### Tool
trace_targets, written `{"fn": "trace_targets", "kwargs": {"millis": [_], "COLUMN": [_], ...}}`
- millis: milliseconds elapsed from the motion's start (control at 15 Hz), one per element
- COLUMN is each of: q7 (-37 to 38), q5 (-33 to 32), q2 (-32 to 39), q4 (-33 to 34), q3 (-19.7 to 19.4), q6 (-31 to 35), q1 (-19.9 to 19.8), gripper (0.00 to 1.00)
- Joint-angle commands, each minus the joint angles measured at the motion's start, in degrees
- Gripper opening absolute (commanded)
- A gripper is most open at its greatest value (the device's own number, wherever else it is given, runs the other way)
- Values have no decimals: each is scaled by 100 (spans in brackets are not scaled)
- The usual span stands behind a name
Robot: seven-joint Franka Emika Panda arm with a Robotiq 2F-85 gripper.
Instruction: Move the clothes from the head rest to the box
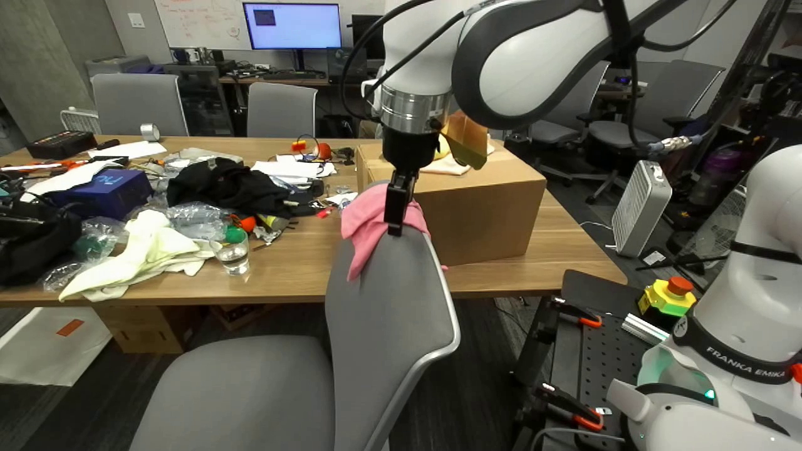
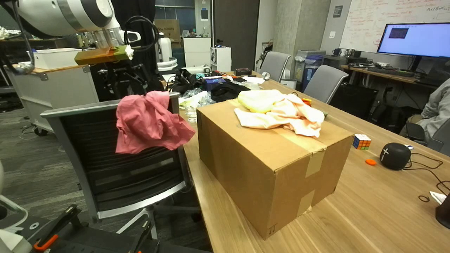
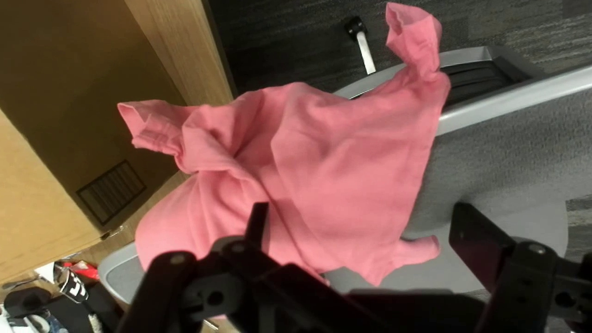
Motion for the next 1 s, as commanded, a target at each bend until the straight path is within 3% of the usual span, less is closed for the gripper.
{"fn": "trace_targets", "kwargs": {"millis": [0, 933], "q7": [97, 144], "q5": [-114, -188], "q2": [-23, 190], "q4": [-87, -37], "q3": [0, -64], "q6": [306, 346], "q1": [-45, -124], "gripper": [100, 100]}}
